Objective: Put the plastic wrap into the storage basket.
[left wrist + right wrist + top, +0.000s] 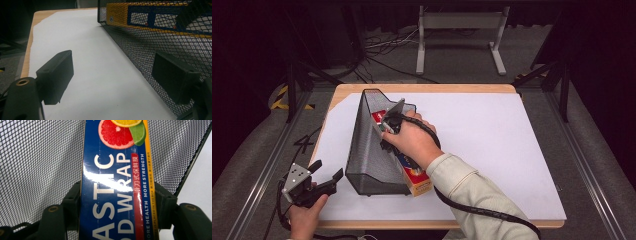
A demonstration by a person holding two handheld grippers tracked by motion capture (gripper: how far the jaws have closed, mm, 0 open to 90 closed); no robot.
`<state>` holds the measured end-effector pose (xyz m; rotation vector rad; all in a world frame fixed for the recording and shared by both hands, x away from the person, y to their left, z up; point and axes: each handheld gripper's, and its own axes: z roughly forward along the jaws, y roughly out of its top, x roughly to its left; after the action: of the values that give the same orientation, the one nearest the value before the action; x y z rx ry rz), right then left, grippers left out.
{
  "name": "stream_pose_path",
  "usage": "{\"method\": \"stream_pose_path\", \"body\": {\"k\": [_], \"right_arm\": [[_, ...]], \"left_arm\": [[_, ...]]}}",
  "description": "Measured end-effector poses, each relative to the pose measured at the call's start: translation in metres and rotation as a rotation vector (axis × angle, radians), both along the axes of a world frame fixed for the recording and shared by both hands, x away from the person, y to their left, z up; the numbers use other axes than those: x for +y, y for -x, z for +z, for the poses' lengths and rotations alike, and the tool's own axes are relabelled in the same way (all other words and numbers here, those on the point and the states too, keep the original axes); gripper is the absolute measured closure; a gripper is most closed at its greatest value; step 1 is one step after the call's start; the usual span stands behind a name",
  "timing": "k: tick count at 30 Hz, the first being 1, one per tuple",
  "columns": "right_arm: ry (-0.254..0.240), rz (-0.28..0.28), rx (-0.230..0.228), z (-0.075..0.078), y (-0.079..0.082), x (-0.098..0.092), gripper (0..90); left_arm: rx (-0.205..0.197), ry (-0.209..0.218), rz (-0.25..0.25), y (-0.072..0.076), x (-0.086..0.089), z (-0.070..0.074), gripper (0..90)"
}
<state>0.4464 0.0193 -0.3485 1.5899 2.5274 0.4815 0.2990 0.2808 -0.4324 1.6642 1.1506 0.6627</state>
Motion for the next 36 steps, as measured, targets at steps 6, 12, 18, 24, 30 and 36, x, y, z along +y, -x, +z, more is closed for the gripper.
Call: {"method": "stream_pose_path", "body": {"k": [6, 12, 18, 24, 30, 36], "right_arm": [[0.022, -0.002, -0.014, 0.001, -0.003, 0.003, 38.6], [0.045, 0.002, -0.019, 0.003, -0.004, 0.008, 38.6], [0.056, 0.063, -0.076, 0.001, -0.002, 0.011, 37.6], [0.010, 0.090, -0.092, 0.005, -0.002, 0.009, 28.8], [-0.012, 0.129, -0.096, 0.009, -0.001, 0.003, 22.1], [-0.091, 0.186, -0.171, 0.024, 0.002, -0.006, 18.1]], "left_arm": [[0.000, 0.001, 0.001, 0.000, -0.001, 0.000, 18.5], [0.001, -0.001, 0.000, 0.000, -0.001, 0.000, 18.6], [0.004, 0.000, -0.004, -0.001, -0.001, 0.000, 18.6], [0.007, 0.003, -0.002, -0.002, -0.001, -0.001, 18.6], [0.008, 0.003, -0.007, -0.003, -0.001, -0.001, 18.6], [0.009, 0.004, -0.004, -0.003, -0.002, -0.002, 18.6]]}}
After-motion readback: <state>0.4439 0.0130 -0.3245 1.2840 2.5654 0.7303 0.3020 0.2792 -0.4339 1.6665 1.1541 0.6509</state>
